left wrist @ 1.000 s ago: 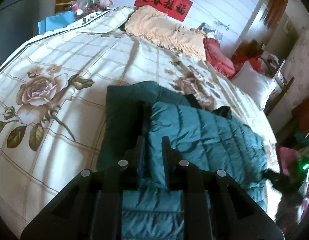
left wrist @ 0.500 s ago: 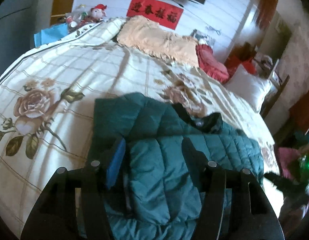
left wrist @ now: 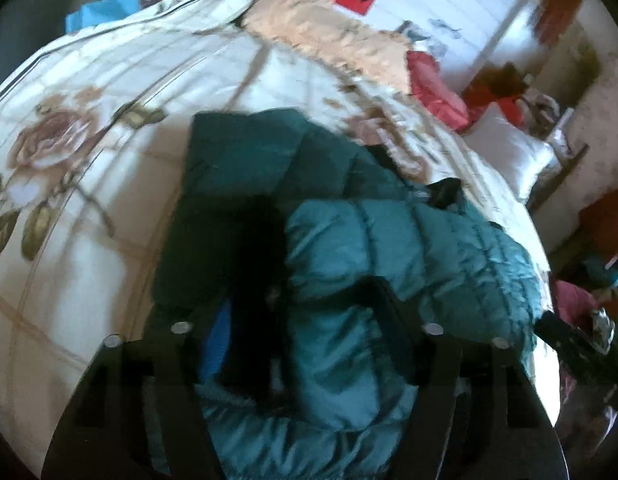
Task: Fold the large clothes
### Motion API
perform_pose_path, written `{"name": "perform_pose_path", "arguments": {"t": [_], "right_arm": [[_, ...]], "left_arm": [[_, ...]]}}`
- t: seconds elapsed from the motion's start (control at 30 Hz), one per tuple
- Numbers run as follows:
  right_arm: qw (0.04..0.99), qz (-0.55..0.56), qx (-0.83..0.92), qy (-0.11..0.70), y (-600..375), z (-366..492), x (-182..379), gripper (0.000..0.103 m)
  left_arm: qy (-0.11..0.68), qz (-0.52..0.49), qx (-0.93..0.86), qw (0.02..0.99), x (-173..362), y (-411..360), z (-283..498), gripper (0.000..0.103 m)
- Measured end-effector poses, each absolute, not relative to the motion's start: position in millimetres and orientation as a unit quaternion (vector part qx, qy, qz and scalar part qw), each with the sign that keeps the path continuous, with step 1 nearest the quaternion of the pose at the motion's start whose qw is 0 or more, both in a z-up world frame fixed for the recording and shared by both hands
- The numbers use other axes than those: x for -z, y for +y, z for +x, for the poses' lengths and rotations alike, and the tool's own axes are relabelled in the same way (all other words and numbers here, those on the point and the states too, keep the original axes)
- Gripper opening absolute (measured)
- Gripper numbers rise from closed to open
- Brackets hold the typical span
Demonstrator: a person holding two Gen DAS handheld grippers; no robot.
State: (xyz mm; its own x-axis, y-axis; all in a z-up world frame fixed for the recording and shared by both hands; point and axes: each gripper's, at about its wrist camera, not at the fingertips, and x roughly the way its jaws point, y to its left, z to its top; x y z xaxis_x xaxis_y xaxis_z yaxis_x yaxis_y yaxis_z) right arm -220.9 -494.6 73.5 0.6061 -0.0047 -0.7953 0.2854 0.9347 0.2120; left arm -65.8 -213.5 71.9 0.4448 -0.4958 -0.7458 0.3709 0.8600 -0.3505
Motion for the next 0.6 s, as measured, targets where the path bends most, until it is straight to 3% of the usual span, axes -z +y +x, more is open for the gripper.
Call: {"name": "perform_pose_path", "arguments": {"t": [0.1,0.3,0.47,0.6], "right_arm": [[0.881,0.178,0.098,0.427,-506.2,-220.4,-75.0,0.064],[0.876,0.227,0.135,0.403,-528.3,-208.4,-72.7,0.064],[0.877,0.198,0.175,0.400,-533.5,-180.3,-60.8,0.064],[0.858,0.153,0.203,0.446,-545.6,-160.3,-26.7,0.065]], "left_arm": [[0.437,-0.018,0.257,0.862,-87.0,-229.5,-64.9,0.014],[0.419,-0.017,0.243,0.875,-109.1,-241.9,-28.8,0.011],[0.468,-0.026,0.227,0.854,-79.0,-240.5,-11.9,0.011],[0.471,-0.050,0.240,0.847,-69.6,-234.8,-14.6,0.014]]}}
